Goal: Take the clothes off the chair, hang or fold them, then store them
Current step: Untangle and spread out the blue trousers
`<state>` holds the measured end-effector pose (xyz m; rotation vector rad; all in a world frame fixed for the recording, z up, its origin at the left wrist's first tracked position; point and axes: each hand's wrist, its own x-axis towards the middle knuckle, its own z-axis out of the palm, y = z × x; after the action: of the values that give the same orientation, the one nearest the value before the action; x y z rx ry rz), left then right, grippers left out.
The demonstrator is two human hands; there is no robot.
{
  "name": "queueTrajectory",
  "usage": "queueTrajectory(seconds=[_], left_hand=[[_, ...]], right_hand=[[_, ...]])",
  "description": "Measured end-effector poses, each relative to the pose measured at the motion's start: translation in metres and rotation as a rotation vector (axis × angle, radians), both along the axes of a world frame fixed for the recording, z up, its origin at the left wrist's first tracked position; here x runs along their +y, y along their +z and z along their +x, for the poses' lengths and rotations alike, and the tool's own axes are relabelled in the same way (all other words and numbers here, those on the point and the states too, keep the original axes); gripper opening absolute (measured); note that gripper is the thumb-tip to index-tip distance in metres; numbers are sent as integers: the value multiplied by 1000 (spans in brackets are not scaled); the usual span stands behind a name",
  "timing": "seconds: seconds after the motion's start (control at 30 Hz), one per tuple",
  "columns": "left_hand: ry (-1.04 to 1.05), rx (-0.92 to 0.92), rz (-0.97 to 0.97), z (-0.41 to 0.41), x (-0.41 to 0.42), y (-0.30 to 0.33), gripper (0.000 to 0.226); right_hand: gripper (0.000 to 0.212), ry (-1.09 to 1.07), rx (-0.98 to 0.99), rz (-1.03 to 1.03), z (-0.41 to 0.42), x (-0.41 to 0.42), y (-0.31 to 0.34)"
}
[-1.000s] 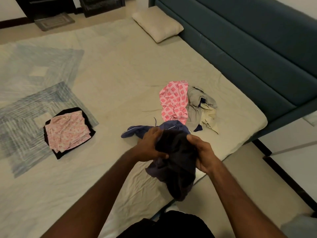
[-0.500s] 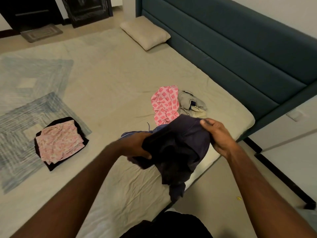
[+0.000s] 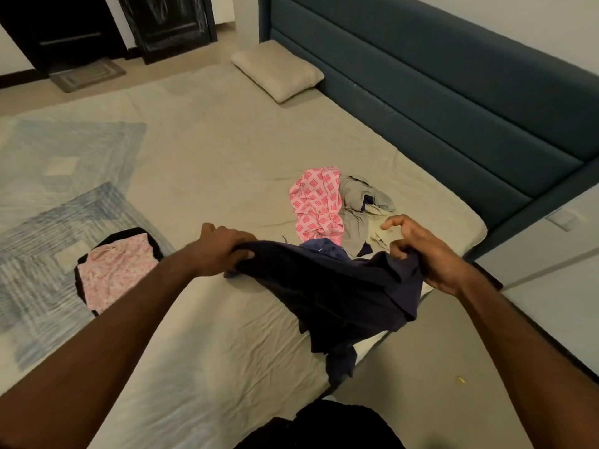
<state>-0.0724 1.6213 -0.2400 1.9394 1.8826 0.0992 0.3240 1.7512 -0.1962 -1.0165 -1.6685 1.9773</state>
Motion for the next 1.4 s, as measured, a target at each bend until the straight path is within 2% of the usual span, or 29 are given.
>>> queueTrajectory(seconds=[0.1, 0.13, 0.27, 0.43, 0.53, 0.6, 0.77, 0.87, 0.93, 1.0, 1.07, 1.1, 1.17, 1.27, 1.33, 1.4], left_hand=[[-23, 96, -20, -14, -1, 6, 48], [-38, 114, 0, -19, -4, 7, 51], [-173, 250, 354, -36, -18, 1, 28], [-158, 349, 541, -36, -35, -5, 33], [-108, 384, 647, -29, -39, 2, 39], [-103, 436, 676, -27, -41, 8, 42], [-113, 493, 648, -29, -46, 10, 41], [-97, 463, 607, -32, -49, 4, 63], [-94, 468, 598, -34, -53, 1, 72], [-105, 470, 604, -37, -58, -4, 61], [-94, 452, 607, -37, -62, -12, 47], [-74, 420, 603, -36, -65, -18, 40], [-29, 282, 551, -34, -69, -33, 28], [79, 55, 437, -25, -73, -55, 23], [170, 48, 429, -14, -68, -66, 20], [290, -15, 315, 4, -59, -72, 20]], right_hand=[[59, 380, -256, 385, -9, -8, 8], [68, 486, -333, 501, -15, -13, 10], [61, 739, -539, 786, -32, -35, 4], [48, 773, -665, 1014, -35, -33, -19], [29, 644, -695, 1103, -35, -29, -35], [27, 514, -709, 1168, -37, -28, -43], [30, 241, -797, 1101, -49, -19, -43], [41, 230, -764, 994, -53, -12, -39], [43, 226, -720, 1032, -51, -12, -40], [39, 122, -657, 1065, -49, -17, -44], [54, -37, -629, 1068, -50, -21, -49], [58, -116, -612, 1070, -53, -22, -52], [50, -261, -551, 1024, -61, -24, -56], [48, -417, -369, 793, -75, -24, -51], [45, -430, -266, 627, -84, -26, -48], [43, -399, -191, 508, -91, -27, -50]])
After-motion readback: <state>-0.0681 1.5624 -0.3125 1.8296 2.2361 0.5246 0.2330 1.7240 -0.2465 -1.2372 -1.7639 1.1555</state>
